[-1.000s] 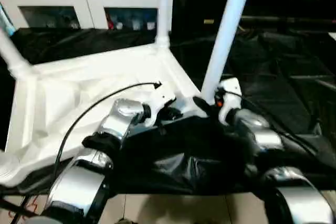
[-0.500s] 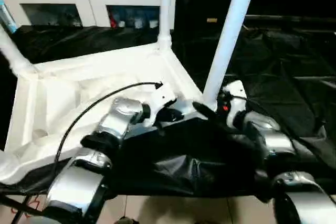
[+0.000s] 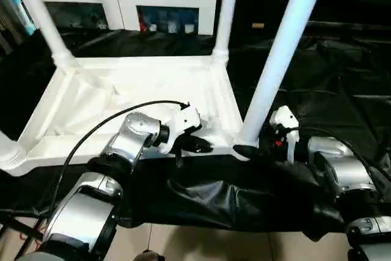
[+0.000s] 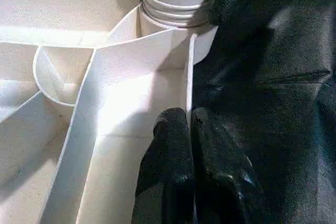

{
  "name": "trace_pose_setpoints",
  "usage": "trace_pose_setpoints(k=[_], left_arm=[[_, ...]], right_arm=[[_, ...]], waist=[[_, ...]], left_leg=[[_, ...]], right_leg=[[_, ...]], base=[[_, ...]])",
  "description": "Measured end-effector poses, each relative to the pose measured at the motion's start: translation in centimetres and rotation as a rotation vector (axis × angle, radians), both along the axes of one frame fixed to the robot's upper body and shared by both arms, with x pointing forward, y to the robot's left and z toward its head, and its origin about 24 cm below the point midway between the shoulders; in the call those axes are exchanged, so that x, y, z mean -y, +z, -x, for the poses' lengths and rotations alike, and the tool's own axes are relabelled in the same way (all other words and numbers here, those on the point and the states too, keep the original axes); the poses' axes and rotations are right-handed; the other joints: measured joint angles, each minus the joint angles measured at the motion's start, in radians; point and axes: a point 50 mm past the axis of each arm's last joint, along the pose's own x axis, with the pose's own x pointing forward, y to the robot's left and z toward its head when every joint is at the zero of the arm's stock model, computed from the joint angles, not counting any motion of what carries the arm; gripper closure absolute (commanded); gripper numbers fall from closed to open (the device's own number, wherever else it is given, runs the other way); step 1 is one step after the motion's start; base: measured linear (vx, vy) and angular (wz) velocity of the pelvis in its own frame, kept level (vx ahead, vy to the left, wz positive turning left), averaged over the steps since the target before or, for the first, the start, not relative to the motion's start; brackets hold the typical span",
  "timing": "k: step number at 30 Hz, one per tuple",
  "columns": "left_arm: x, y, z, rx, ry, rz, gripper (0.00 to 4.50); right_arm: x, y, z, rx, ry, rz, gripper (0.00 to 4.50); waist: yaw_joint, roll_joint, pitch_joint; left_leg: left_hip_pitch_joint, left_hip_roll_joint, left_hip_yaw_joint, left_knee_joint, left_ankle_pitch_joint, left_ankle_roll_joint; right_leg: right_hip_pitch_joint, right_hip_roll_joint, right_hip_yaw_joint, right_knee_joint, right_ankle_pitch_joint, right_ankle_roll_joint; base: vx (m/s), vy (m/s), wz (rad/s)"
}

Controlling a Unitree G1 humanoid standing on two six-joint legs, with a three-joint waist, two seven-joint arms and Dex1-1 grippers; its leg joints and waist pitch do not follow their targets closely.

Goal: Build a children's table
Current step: Rotate leg to tighten

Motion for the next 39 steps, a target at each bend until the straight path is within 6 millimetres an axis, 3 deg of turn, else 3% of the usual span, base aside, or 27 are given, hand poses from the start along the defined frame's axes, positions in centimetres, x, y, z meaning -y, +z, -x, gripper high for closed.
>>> trace_pose_setpoints(k=[11,14,16,21,27,28,30,37,39], left_arm=[[-0.2,0.0,0.1,-0.009,-0.016,-0.002,4.5],[-0.3,-0.1,-0.2,0.0,0.053,-0.002,4.5],[0.2,-0.2,-0.7,0.026,0.128,-0.002,4.5],[2.0,-0.5,-1.2,0.052,0.269,0.024,4.5],[3.3,-0.5,-1.5,0.088,0.359,0.03,4.5],[3.4,-0.5,-1.5,0.089,0.361,0.031,4.5],[3.4,-0.5,-1.4,0.09,0.362,0.032,4.5],[2.7,-0.4,-1.3,0.09,0.334,0.031,4.5],[1.5,-0.3,-1.1,0.084,0.286,0.029,4.5]], right_arm=[[-0.4,0.0,0.1,-0.023,-0.01,-0.013,1.78],[-1.4,-0.5,-0.6,-0.012,-0.142,-0.078,1.82],[-2.5,-0.8,-1.9,0.009,-0.299,-0.105,1.84],[-3.5,-1.0,-4.0,0.015,-0.59,-0.127,1.87],[-4.6,-0.9,-5.3,0.041,-0.775,-0.119,1.87],[-4.6,-0.9,-5.4,0.045,-0.777,-0.119,1.87],[-4.7,-0.9,-5.4,0.049,-0.777,-0.121,1.18],[-4.6,-0.8,-5.3,0.08,-0.672,-0.116,1.16],[-3.9,-0.8,-4.6,0.09,-0.506,-0.106,1.16]], waist=[[0.006,0.0,0.0],[-0.003,0.001,0.0],[-0.023,0.001,0.0],[-0.048,0.0,0.0],[-0.051,0.0,-0.001],[-0.051,0.0,-0.001],[-0.052,0.0,-0.001],[-0.058,0.0,0.0],[-0.06,0.0,0.0]], left_leg=[[0.0,0.0,0.0,0.0,0.0,0.0],[0.002,0.0,0.0,0.0,0.0,0.0],[0.003,-0.001,0.0,0.001,0.0,0.0],[0.004,-0.002,0.0,0.001,0.0,0.0],[0.003,-0.002,0.0,-0.002,0.0,0.0],[0.003,-0.002,0.0,-0.002,0.0,0.0],[0.003,-0.002,0.0,-0.002,0.0,0.0],[0.003,-0.002,0.0,-0.003,0.0,0.0],[0.002,-0.001,0.0,-0.004,0.0,0.0]], right_leg=[[0.0,0.0,0.0,0.0,0.0,0.0],[0.001,0.0,0.001,0.001,0.0,0.0],[0.0,0.0,0.002,0.002,0.001,-0.002],[0.001,-0.001,0.003,0.001,0.001,-0.001],[0.0,0.0,0.002,0.001,0.0,0.0],[0.0,0.0,0.002,0.001,0.0,0.0],[0.0,0.0,0.003,0.0,0.0,0.0],[-0.001,0.0,0.002,0.0,0.0,0.0],[-0.001,0.001,0.002,0.0,-0.001,0.001]], base=[[0.0,0.0,0.0],[0.0,0.0,0.0],[0.0,0.0,0.0],[0.0,0.0,0.0],[0.0,0.0,0.0],[0.0,0.0,0.0],[0.0,0.0,0.0],[0.0,0.0,0.0],[0.0,0.0,0.0]])
